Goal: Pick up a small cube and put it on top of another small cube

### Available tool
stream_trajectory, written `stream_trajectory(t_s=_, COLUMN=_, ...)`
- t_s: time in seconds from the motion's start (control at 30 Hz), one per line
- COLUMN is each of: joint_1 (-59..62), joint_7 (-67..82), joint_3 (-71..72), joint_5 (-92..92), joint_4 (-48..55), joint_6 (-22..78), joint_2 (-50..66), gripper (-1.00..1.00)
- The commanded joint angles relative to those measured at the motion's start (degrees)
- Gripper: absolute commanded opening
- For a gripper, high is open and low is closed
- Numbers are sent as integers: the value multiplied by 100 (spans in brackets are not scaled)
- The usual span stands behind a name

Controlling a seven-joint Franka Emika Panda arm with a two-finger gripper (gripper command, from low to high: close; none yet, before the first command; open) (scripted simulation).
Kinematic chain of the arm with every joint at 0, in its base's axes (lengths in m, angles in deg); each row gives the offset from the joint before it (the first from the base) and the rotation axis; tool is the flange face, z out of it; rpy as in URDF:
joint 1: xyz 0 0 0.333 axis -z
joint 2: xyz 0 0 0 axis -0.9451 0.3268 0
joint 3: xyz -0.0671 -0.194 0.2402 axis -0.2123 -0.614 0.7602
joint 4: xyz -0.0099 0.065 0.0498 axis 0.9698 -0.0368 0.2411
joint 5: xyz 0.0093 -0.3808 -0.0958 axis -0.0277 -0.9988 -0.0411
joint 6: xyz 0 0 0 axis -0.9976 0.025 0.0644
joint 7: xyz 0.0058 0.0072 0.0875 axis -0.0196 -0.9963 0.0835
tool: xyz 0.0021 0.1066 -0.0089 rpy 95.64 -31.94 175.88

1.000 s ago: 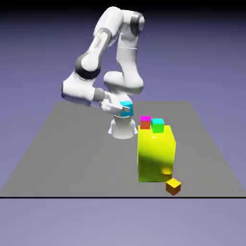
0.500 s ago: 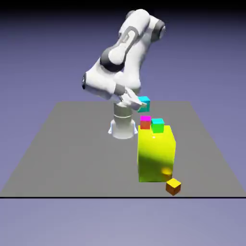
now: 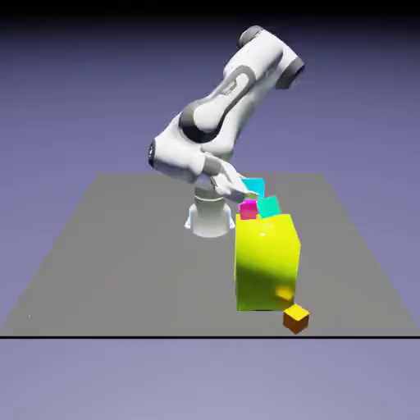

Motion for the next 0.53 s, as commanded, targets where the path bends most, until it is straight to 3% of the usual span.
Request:
stream_trajectory(t_s=0.0, joint_1=-189, joint_7=-55, joint_3=-208, joint_5=-86, joint_4=20, joint_6=-85, joint_2=97, gripper=100)
stream_trajectory(t_s=0.5, joint_1=-2830, joint_7=-830, joint_3=-3113, joint_5=-1290, joint_4=304, joint_6=-1272, joint_2=1449, gripper=100)
